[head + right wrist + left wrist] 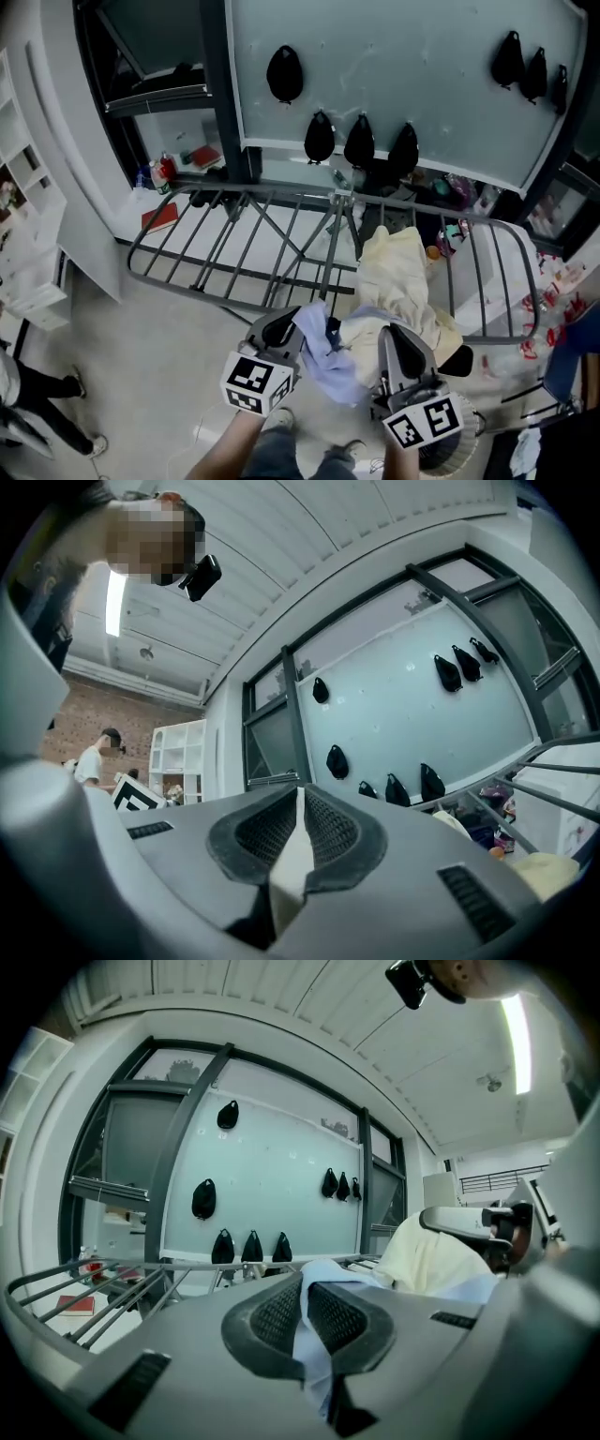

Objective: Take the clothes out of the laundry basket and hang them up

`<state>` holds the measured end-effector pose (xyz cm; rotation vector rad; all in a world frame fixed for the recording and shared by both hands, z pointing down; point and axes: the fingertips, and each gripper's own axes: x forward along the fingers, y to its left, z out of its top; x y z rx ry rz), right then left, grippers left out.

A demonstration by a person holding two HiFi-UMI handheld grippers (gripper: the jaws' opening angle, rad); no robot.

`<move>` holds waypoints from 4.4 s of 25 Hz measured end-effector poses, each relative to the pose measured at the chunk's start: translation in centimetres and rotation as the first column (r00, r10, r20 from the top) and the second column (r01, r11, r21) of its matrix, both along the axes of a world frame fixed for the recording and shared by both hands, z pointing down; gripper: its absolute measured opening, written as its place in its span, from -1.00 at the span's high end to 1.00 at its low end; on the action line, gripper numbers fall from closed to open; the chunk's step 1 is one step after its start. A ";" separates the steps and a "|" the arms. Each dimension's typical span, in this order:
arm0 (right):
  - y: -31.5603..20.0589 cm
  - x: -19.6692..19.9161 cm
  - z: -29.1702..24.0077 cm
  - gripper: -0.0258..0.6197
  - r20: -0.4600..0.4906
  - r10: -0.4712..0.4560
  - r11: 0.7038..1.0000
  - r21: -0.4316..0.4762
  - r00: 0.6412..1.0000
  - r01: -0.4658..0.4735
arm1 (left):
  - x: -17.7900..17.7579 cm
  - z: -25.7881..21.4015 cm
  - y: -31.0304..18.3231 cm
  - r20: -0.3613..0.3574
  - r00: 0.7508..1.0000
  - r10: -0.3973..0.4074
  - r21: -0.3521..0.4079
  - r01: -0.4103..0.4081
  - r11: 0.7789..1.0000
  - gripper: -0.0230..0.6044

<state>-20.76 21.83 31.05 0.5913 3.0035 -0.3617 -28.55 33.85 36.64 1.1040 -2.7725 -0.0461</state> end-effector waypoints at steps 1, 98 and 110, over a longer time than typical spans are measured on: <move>0.5 -0.8 -0.2 0.84 0.002 0.016 1.000 -0.003 1.000 -0.016 | -0.9 0.0 0.4 -0.002 1.000 0.013 0.003 -0.013 1.000 0.85; -3.3 -34.0 7.0 0.18 -0.270 0.288 0.945 0.235 0.919 -0.227 | -25.9 12.1 0.9 -0.365 0.931 0.027 -0.245 -0.124 0.961 0.17; -2.6 -26.5 4.7 0.18 -0.215 0.333 0.933 0.218 0.918 -0.287 | -18.5 11.1 2.2 -0.364 0.928 0.075 -0.221 -0.164 0.961 0.14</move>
